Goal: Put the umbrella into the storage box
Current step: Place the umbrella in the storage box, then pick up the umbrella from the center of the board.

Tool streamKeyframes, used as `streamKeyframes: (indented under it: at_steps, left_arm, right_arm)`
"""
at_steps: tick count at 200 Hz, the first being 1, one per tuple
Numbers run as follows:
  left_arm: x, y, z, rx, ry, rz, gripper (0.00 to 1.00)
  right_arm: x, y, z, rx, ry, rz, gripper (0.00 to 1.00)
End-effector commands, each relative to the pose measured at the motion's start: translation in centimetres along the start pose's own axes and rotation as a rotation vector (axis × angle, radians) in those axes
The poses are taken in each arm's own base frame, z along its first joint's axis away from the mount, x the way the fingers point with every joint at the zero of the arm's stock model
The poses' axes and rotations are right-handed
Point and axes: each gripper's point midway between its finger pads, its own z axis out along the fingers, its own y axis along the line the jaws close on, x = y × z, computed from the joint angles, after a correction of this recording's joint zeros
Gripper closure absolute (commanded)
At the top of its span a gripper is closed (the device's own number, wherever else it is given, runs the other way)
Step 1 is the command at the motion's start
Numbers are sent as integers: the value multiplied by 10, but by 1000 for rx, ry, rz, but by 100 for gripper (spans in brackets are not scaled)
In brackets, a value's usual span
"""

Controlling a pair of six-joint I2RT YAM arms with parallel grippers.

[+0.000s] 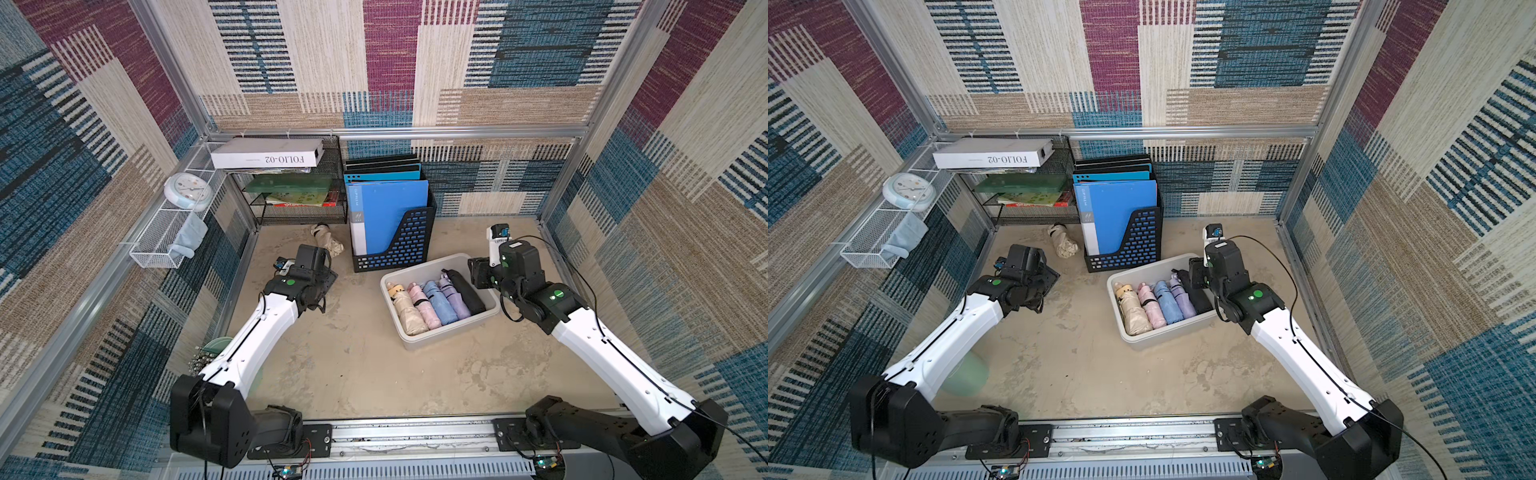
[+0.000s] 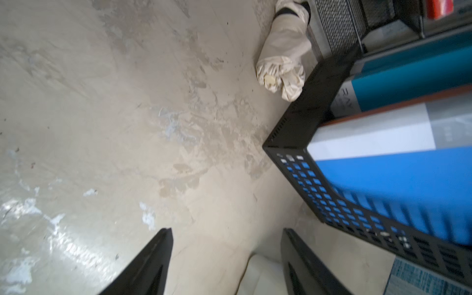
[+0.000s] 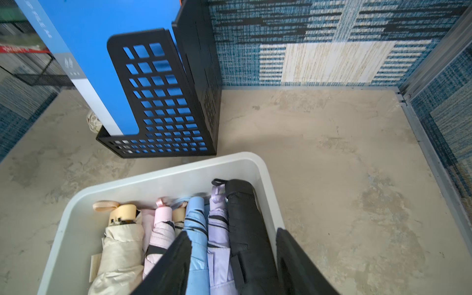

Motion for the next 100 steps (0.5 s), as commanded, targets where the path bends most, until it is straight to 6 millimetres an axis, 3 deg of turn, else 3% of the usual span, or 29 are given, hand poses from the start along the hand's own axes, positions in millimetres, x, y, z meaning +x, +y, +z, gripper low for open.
streamKeyframes:
  at_steps: [1,64,100]
  left_arm:
    - [-28,-30,20,97,-54,33,29]
    - [-58,-57,99,128,-32,182,30]
    - [-68,-67,131,117,-53,253,27]
  right_arm:
    - [-20,2,4,-2,-79,54,42]
    - [-19,-2,22,40,-55,51,42]
    - [-20,-7,29,53,-46,49,42]
